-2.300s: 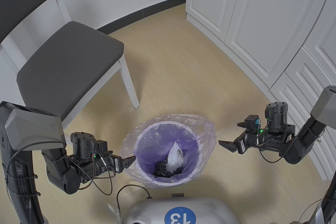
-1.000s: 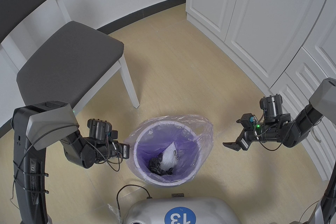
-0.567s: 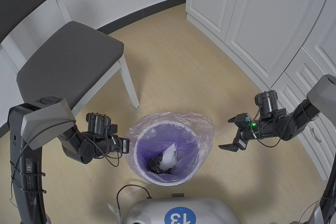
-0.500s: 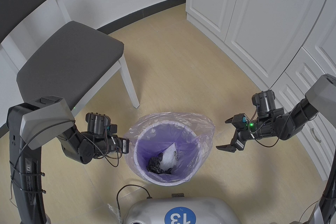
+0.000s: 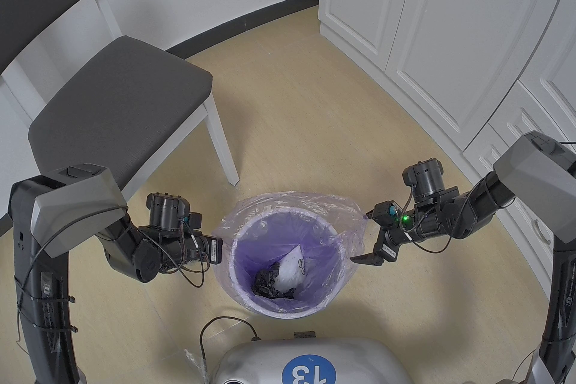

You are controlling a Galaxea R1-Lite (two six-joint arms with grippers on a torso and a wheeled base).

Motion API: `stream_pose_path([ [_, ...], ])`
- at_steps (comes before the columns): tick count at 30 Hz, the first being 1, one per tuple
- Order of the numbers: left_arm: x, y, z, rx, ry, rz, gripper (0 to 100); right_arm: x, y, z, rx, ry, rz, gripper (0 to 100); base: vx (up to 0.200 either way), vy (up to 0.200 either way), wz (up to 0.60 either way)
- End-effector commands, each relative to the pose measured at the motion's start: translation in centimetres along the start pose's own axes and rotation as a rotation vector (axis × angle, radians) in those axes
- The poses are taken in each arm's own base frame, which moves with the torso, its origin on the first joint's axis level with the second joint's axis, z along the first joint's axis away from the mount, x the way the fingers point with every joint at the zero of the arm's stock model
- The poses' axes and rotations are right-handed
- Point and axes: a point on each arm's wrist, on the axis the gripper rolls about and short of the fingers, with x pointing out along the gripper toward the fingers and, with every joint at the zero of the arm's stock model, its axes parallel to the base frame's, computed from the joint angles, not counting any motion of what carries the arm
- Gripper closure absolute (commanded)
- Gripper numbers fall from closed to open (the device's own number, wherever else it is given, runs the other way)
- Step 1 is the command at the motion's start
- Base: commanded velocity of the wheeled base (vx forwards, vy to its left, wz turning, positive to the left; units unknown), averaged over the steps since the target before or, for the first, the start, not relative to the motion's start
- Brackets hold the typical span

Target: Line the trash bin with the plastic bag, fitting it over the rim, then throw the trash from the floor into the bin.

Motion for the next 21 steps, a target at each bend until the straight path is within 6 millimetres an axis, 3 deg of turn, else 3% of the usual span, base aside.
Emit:
stream_pose_path([
  [1, -0.2, -0.1, -0.3, 0.004, -0.007, -0.002, 100, 1.2, -0.2, -0.7, 0.01, 0.014, 0.012, 0, 0.0, 0.0, 0.0],
  [2, -0.2, -0.1, -0.3, 0.005, -0.01, -0.003, 100, 1.3, -0.1, -0.8, 0.011, 0.016, 0.014, 100, 0.0, 0.0, 0.0],
  [13, -0.1, 0.1, -0.6, 0.003, -0.006, 0.001, 100, 1.5, -0.4, -1.1, 0.02, 0.019, 0.011, 100, 0.0, 0.0, 0.0],
  [21, 0.0, 0.1, -0.7, -0.001, -0.005, 0.001, 100, 2.6, -1.0, -2.6, 0.055, 0.036, 0.012, 100, 0.0, 0.0, 0.0],
])
